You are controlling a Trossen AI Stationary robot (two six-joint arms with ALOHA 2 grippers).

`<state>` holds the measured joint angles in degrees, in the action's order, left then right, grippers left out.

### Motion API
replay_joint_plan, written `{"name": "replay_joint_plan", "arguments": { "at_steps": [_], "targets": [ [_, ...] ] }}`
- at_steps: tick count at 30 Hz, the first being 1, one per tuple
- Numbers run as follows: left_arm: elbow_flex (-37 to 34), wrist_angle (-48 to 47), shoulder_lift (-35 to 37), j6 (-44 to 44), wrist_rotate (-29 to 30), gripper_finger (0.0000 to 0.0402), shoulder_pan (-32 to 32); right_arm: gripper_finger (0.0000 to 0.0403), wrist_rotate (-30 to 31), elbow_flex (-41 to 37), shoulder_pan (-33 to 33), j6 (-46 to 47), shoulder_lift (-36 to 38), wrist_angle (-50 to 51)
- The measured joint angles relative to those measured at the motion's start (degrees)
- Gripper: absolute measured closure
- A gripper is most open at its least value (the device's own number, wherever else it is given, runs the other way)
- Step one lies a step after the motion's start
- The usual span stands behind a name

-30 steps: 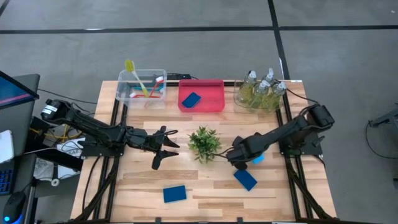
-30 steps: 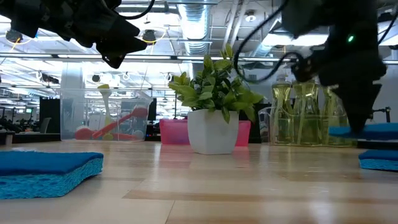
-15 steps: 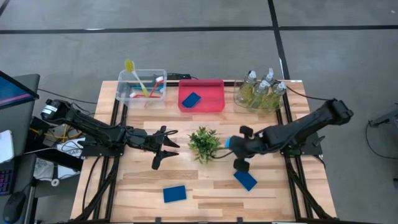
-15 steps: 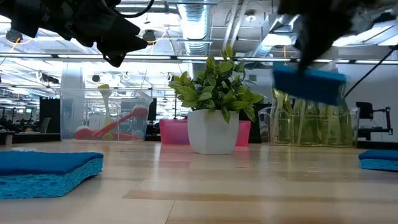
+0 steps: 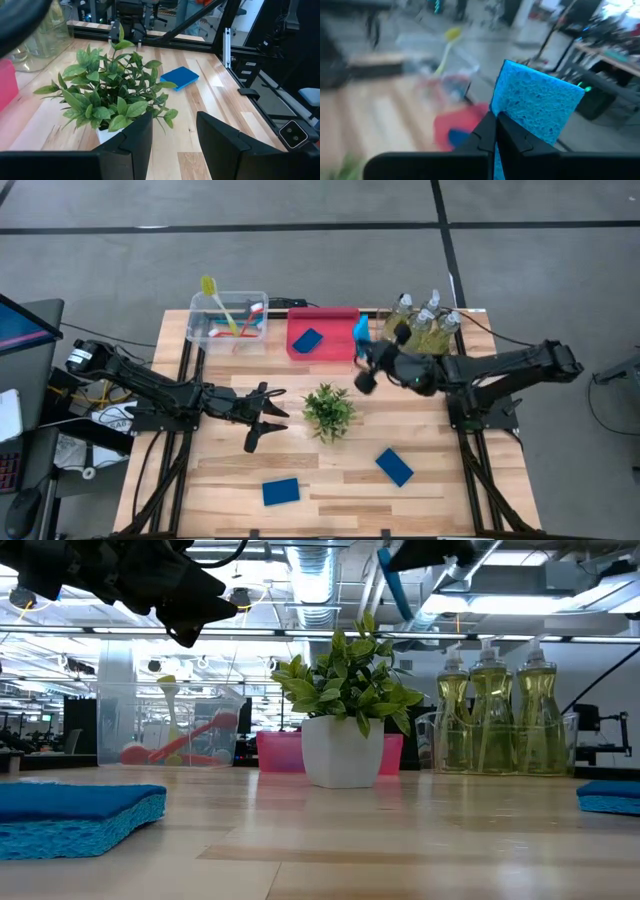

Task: Pick & Place Kitchen Sink Supplies
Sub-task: Put the blue sponge into the red bin

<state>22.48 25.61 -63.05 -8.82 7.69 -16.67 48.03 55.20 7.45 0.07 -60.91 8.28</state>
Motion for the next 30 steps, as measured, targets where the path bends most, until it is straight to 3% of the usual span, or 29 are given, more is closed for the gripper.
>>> {"name": "replay_joint_plan", "arguments": {
  "at_steps": [6, 19, 30],
  "targets": [
    [0.0, 0.0, 0.0, 0.0, 0.0, 0.0247, 0.0, 0.0399, -0.9, 0.0, -7.1, -2.2, -3.4, -10.7],
    [0.0, -0.2, 0.0, 1.5, 0.0, 0.0247, 0.0, 0.0399, -19.5, 0.0, -21.4, 1.7, -13.9, -13.2],
    [0.0, -0.2, 0.0, 1.3, 0.0, 0.0247, 0.0, 0.0399, -28.7, 0.0, -31.2, 1.5, -23.3, -18.8]
  ]
}}
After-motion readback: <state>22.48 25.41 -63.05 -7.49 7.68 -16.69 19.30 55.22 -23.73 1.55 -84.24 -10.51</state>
